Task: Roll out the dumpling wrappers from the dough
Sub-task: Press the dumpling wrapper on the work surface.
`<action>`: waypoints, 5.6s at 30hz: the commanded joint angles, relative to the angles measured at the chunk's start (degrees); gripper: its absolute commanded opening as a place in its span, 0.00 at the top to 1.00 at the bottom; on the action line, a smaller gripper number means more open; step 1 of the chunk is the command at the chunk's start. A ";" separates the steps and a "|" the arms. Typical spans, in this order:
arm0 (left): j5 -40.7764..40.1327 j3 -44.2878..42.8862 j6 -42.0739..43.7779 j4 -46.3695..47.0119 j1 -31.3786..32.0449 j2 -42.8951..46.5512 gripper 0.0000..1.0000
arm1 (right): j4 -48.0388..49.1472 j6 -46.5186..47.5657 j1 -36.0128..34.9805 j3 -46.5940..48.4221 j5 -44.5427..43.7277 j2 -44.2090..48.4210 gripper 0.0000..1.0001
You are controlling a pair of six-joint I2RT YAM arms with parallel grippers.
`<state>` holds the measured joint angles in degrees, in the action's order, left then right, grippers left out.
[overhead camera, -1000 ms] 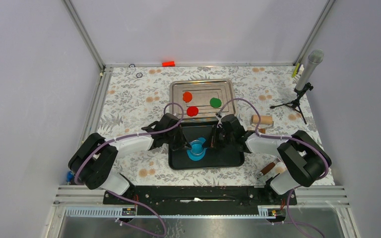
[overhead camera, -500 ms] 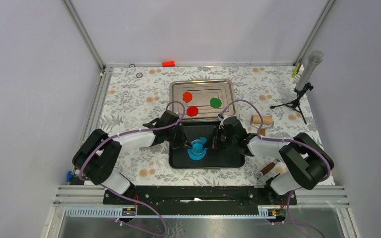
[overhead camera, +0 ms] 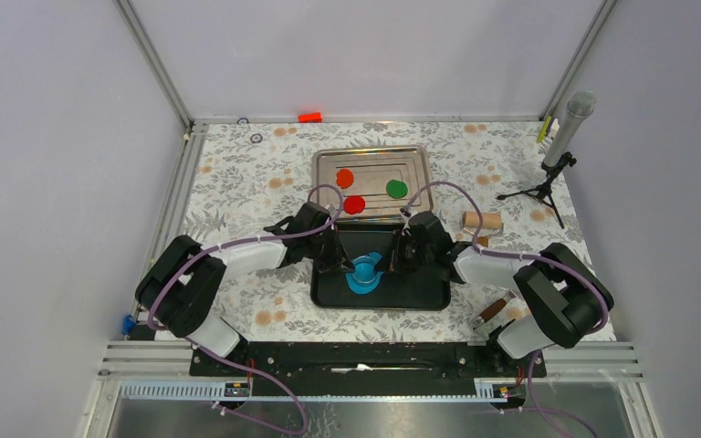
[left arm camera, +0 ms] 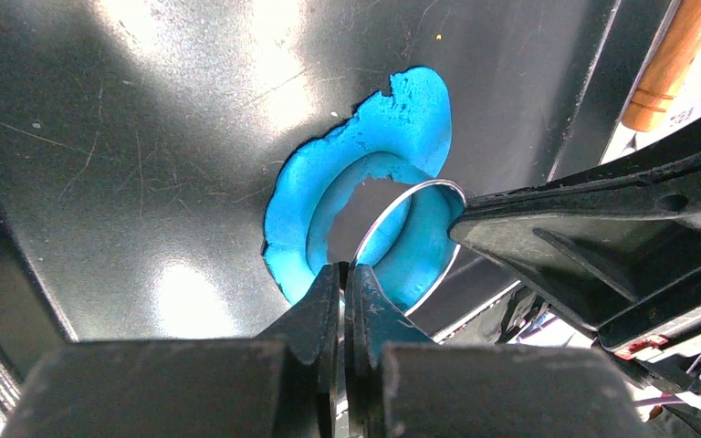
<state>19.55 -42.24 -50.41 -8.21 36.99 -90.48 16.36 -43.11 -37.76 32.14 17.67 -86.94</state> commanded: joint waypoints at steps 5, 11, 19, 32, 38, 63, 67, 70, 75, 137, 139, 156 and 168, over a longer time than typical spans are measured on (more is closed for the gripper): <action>-13.03 8.74 3.76 -7.90 1.79 -7.13 1.00 | -10.51 2.67 -1.25 1.23 -4.76 -9.74 1.00; -13.33 8.71 2.34 -7.87 4.21 -7.43 1.00 | -9.52 1.15 -1.25 2.86 -5.19 -11.58 1.00; -13.08 9.66 -0.57 -8.11 6.28 -6.42 1.00 | -10.37 -0.53 -1.24 5.43 -7.46 -12.21 1.00; -12.48 5.60 0.50 -7.67 6.34 -9.38 1.00 | -10.87 -1.69 -1.26 -1.15 -9.63 -6.71 1.00; -12.05 3.24 0.32 -6.41 6.23 -11.95 1.00 | -11.03 -2.11 -1.24 -6.16 -8.71 -1.81 1.00; -11.35 11.63 2.82 3.98 6.89 -12.79 1.00 | 1.71 -0.17 -1.66 -15.87 -7.71 5.69 1.00; -10.58 13.00 2.56 5.74 7.08 -13.90 1.00 | 4.13 2.03 -1.75 -19.32 -9.30 10.67 1.00; -9.99 13.34 2.62 6.63 7.36 -14.50 1.00 | 4.92 2.62 -1.78 -21.40 -9.62 13.80 1.00; -10.03 10.57 3.59 5.13 10.29 -15.11 1.00 | 3.02 1.80 -1.73 -21.14 -10.46 15.15 1.00; -4.76 0.67 9.21 -10.77 22.47 -14.08 1.00 | -4.09 2.57 -1.80 -12.93 -6.46 3.10 1.00; -6.48 -0.34 9.31 -11.45 22.44 -14.26 1.00 | -6.64 2.99 -1.86 -14.31 -6.67 6.14 1.00; -10.53 -4.96 8.86 -13.46 22.37 -17.29 1.00 | -8.42 1.24 -1.92 -13.14 -2.86 5.42 1.00; -6.45 4.57 5.92 -8.77 23.03 -11.88 1.00 | -7.20 1.74 -2.14 -6.71 -2.08 -1.74 1.00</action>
<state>-7.73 -44.71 -43.18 -1.13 54.06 -93.34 17.47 -41.60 -36.88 27.46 10.22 -81.03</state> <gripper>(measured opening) 0.018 0.020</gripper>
